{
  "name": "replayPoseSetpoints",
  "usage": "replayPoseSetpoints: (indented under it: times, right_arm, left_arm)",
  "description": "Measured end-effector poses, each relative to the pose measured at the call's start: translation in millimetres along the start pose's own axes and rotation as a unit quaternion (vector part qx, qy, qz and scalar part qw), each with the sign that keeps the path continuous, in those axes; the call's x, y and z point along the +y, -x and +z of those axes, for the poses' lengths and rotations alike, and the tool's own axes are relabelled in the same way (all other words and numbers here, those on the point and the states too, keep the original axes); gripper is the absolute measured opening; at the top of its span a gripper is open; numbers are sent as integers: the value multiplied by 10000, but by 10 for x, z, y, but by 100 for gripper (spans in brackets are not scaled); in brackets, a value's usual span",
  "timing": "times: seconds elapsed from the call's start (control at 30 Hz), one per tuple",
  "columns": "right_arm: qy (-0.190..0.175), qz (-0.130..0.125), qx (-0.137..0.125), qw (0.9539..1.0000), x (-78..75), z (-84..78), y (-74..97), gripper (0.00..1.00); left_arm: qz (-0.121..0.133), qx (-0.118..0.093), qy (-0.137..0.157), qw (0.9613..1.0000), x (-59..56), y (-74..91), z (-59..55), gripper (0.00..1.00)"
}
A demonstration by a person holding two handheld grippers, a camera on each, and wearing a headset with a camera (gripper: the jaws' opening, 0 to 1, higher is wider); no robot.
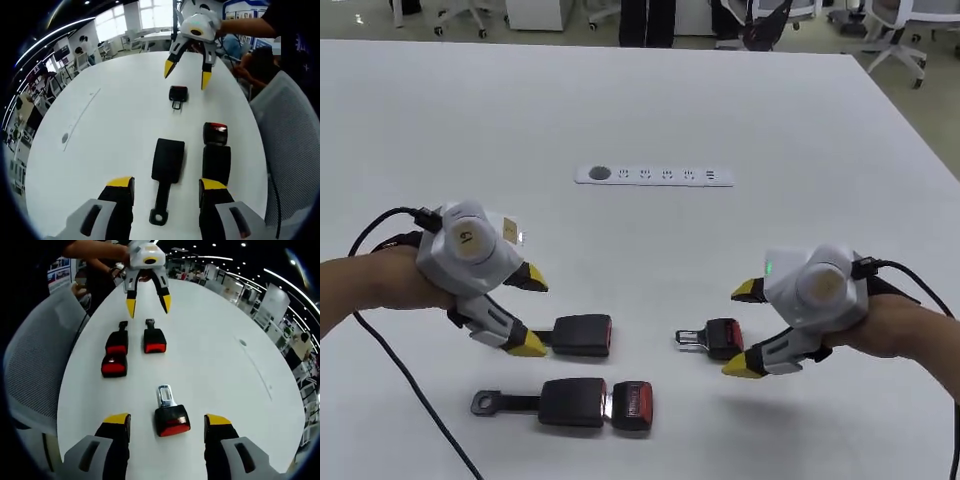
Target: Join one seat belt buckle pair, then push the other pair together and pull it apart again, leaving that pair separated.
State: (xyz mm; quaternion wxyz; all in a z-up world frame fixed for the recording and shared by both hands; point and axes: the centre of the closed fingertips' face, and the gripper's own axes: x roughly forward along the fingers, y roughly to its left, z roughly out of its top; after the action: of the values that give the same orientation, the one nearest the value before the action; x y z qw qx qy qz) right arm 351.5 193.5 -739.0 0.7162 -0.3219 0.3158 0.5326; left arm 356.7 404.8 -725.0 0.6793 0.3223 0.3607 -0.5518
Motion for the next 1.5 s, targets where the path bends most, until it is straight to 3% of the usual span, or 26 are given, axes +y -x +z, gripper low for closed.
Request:
replayPoseSetpoints:
  times: [0.27,0.7,1.17,1.5]
  right_arm:
    - [89,146,14,9999,-65,-79,-14,52]
    - [397,490,98,9980,-24,-208,-136,44]
    - [355,677,183,9969,-39,-281,-269,37]
    - [351,645,225,9970,-35,-276,-286,32]
  left_arm:
    - [-174,156,-118,9997,71,-132,-71,52]
    - [-425,385,-300,9979,22,-287,-99,45]
    - [-630,590,-496,9950,-9,-436,-124,37]
    - [-647,631,-491,9947,-2,-497,-216,31]
